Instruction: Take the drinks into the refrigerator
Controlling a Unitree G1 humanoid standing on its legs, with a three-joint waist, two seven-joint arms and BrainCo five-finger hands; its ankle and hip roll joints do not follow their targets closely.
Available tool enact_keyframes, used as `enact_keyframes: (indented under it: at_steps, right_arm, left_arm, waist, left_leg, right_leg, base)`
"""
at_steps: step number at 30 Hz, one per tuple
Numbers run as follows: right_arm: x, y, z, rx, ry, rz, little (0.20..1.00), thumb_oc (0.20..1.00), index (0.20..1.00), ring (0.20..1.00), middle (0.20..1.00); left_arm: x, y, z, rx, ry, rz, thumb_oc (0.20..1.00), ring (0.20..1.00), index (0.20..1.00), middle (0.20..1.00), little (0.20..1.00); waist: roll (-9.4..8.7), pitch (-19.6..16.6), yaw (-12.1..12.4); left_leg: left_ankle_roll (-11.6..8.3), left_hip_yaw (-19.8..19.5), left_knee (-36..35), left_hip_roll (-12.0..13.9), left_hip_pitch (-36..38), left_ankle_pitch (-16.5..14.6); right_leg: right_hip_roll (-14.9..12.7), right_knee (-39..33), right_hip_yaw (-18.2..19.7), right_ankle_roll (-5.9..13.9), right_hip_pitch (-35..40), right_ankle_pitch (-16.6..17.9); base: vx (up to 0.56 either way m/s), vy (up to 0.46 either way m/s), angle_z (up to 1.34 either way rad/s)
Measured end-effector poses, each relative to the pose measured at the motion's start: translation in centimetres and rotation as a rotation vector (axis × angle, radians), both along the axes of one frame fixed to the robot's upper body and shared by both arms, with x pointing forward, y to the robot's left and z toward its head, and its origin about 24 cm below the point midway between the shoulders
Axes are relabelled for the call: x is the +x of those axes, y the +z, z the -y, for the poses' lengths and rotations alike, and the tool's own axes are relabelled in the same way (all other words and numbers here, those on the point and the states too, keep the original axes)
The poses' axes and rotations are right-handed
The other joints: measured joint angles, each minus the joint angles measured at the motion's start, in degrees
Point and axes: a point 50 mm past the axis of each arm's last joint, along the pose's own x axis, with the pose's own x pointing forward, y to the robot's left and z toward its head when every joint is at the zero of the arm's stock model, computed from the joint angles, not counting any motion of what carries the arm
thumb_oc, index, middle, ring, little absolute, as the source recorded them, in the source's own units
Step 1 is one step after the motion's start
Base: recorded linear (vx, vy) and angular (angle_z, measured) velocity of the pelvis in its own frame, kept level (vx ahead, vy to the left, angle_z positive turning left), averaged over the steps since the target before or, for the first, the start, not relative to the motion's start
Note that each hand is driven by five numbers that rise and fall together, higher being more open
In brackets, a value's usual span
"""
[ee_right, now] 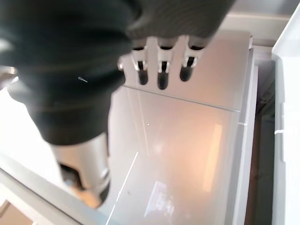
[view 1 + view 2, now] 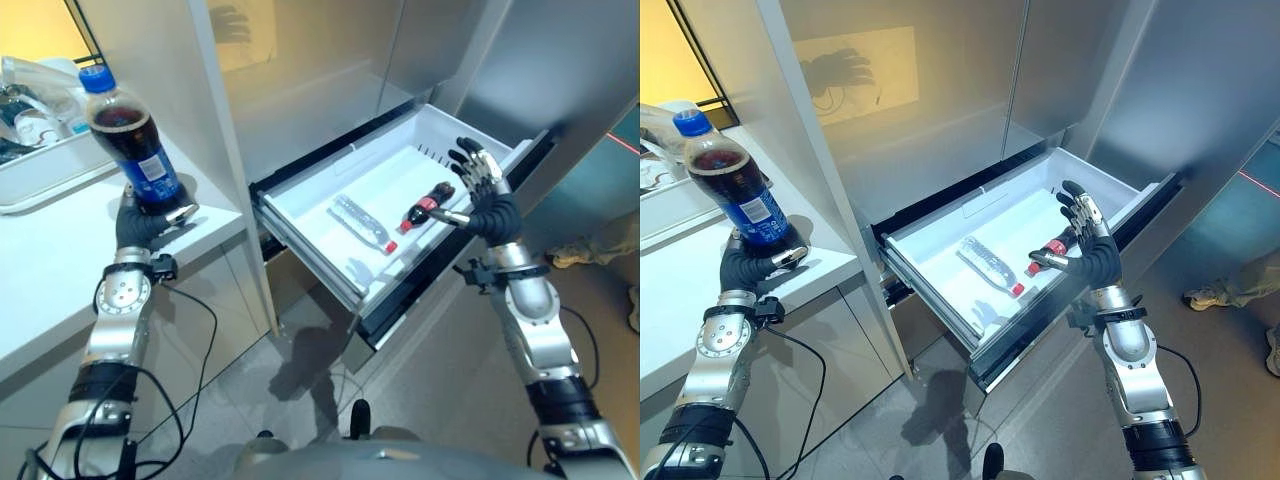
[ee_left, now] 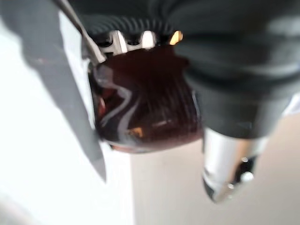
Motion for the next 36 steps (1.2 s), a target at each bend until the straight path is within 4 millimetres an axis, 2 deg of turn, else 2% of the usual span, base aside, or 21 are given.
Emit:
enact_keyframes:
  at_steps: [11, 27, 30, 33, 36]
  right_arm:
    - [-0.1, -0.2, 0.0, -0.002, 0.006, -0.009, 1.000, 1.000, 1.000, 1.000, 1.000]
    - [-0.1, -0.3, -0.1, -0.008, 0.016, -0.013, 1.000, 1.000, 1.000, 1.000, 1.000]
    - [-0.1, -0.3, -0.1, -0.008, 0.016, -0.014, 1.000, 1.000, 1.000, 1.000, 1.000]
    - [-0.4, -0.7, 0.2, -0.008, 0.004, -0.031, 1.000, 1.000, 1.000, 1.000, 1.000]
    - [-0.4, -0.9, 0.3, -0.012, 0.012, -0.050, 1.000, 1.000, 1.000, 1.000, 1.000]
  left_arm:
    - [0.8, -0.3, 1.2, 0.016, -0.046, -0.022, 0.200, 0.200, 0.200, 0.200, 0.200]
    - [0.6, -0.5, 1.8, -0.003, -0.073, -0.018, 0.200, 0.200, 0.200, 0.200, 0.200]
    - [-0.1, -0.6, 2.2, -0.017, -0.099, -0.007, 0.200, 0.200, 0.200, 0.200, 0.200]
    - [-1.8, -0.9, 3.3, -0.109, -0.146, 0.033, 0.200, 0.200, 0.200, 0.200, 0.200]
    - [-2.9, -0.9, 3.5, -0.140, -0.181, 0.044, 0.200, 0.200, 0.200, 0.200, 0.200]
  waist:
    - [-0.07, -0.04, -0.43]
    - [-0.06, -0.04, -0.20]
    - [-0.06, -0.04, -0.03]
    - [-0.08, -0.03, 0.01]
    - [-0.18, 0.05, 0.37]
  left_leg:
    - [-0.10, 0.38, -0.03, -0.05, 0.85, -0.10]
    - [-0.10, 0.78, -0.03, -0.15, 1.07, -0.10]
    - [-0.10, 0.76, -0.03, -0.12, 1.03, -0.10]
    - [-0.11, 0.56, -0.03, -0.11, 0.90, -0.10]
    - [-0.16, 0.42, -0.04, 0.09, 0.79, -0.13]
  right_leg:
    - [0.04, -0.28, 0.59, 0.07, 0.74, 0.11]
    - [0.07, -0.57, 1.09, 0.08, 0.90, 0.44]
    - [0.02, -0.64, 1.08, 0.08, 0.91, 0.44]
    - [0.01, -0.87, 1.03, 0.04, 0.92, 0.48]
    - [-0.03, -1.17, 0.82, -0.09, 1.04, 0.58]
  base:
    - [0.00, 0.001, -0.02]
    - [0.00, 0.000, 0.00]
    - [0.00, 0.000, 0.00]
    - [0.00, 0.000, 0.00]
    - [0.00, 0.000, 0.00]
